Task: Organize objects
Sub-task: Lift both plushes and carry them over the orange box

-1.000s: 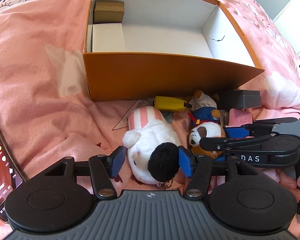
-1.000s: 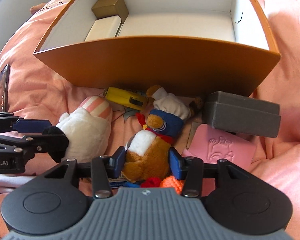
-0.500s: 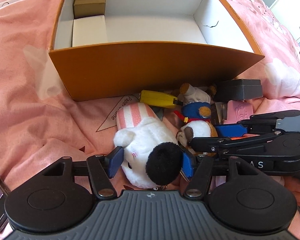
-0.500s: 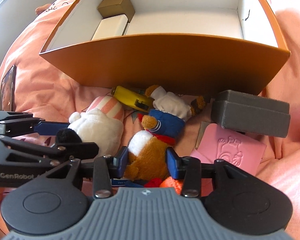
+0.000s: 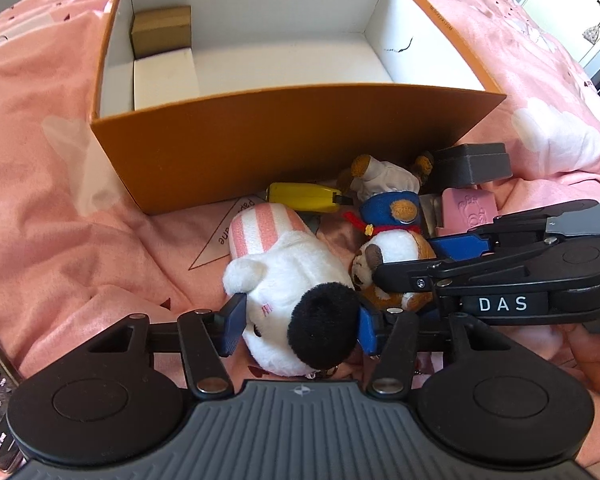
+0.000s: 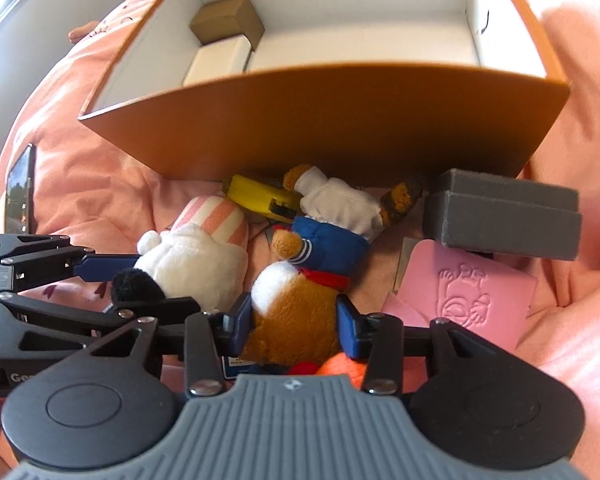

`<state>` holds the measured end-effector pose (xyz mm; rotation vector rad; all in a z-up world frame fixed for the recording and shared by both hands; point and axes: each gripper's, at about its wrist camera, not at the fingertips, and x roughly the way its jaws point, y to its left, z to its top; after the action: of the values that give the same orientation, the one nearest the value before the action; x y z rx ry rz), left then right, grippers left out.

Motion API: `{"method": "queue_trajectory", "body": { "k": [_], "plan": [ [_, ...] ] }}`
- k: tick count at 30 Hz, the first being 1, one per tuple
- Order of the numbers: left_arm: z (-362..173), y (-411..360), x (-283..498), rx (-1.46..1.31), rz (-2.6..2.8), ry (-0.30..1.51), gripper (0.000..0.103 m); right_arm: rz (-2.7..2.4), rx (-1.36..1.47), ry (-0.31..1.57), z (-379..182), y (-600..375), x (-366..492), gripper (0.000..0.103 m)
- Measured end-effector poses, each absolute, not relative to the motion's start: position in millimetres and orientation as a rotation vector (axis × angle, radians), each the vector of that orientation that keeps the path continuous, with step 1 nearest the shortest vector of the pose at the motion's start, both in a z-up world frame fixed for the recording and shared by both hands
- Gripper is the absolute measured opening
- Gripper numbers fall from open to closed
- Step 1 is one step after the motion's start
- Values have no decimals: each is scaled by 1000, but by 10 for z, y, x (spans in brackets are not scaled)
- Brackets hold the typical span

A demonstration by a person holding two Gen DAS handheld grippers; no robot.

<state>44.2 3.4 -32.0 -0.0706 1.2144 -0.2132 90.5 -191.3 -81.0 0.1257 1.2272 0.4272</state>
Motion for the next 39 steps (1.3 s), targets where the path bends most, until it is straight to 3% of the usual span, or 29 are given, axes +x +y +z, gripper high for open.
{"method": "queue_trajectory", "body": {
  "k": [18, 28, 33, 39],
  "plan": [
    [668, 85, 354, -118, -301, 918, 59, 478, -1, 919, 406, -2052, 604, 44],
    [1207, 213, 575, -81, -309, 715, 59, 527, 27, 782, 1019, -2112, 966, 45],
    [1161, 301, 967, -104, -276, 685, 59, 537, 84, 788, 1015, -2057, 1383, 45],
    [669, 380, 1349, -148, -269, 759, 59, 541, 96, 899, 629, -1950, 1870, 45]
  ]
}}
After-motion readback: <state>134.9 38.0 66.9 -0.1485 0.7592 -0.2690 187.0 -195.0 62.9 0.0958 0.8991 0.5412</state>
